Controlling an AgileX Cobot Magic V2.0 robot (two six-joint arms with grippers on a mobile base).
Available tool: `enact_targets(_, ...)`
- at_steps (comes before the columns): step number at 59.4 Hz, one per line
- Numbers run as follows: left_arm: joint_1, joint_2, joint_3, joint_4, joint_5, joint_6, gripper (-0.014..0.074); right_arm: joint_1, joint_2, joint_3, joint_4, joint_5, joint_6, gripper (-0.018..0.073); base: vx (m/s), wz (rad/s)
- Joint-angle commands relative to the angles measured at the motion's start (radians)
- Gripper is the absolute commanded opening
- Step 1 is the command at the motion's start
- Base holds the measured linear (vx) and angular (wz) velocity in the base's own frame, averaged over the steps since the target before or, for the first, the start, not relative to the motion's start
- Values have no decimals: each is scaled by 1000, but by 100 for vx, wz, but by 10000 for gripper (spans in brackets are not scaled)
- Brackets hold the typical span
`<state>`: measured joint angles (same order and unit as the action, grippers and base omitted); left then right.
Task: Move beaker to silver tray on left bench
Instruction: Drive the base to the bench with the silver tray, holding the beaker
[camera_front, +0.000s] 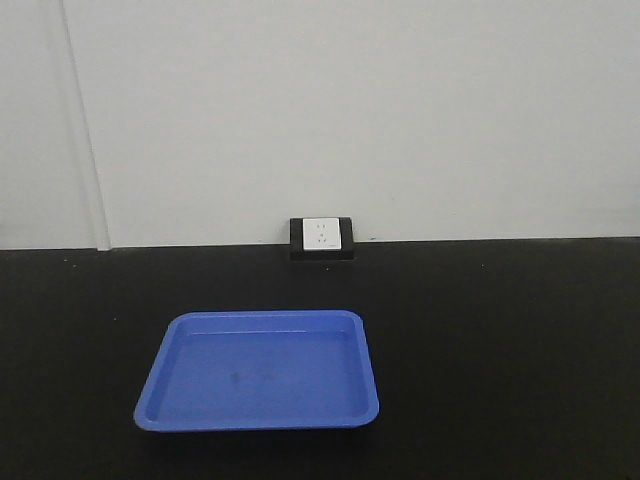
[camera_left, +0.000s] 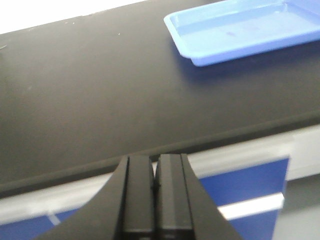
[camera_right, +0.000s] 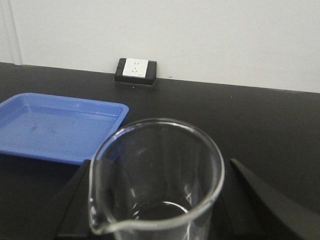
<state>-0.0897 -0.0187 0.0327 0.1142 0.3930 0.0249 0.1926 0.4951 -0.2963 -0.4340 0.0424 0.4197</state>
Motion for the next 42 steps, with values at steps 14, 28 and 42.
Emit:
enact_targets(14, -7, -7, 20, -1, -83, -2, 1, -5, 0, -28, -6, -75, -6, -11, -30, 9)
enact_targets(28, -7, -7, 20, -1, -83, -2, 1, -5, 0, -28, -6, -75, -6, -11, -34, 11)
enact_targets(42, -7, -7, 20, -1, -83, -2, 1, -5, 0, -28, -6, -75, -6, -11, -35, 13)
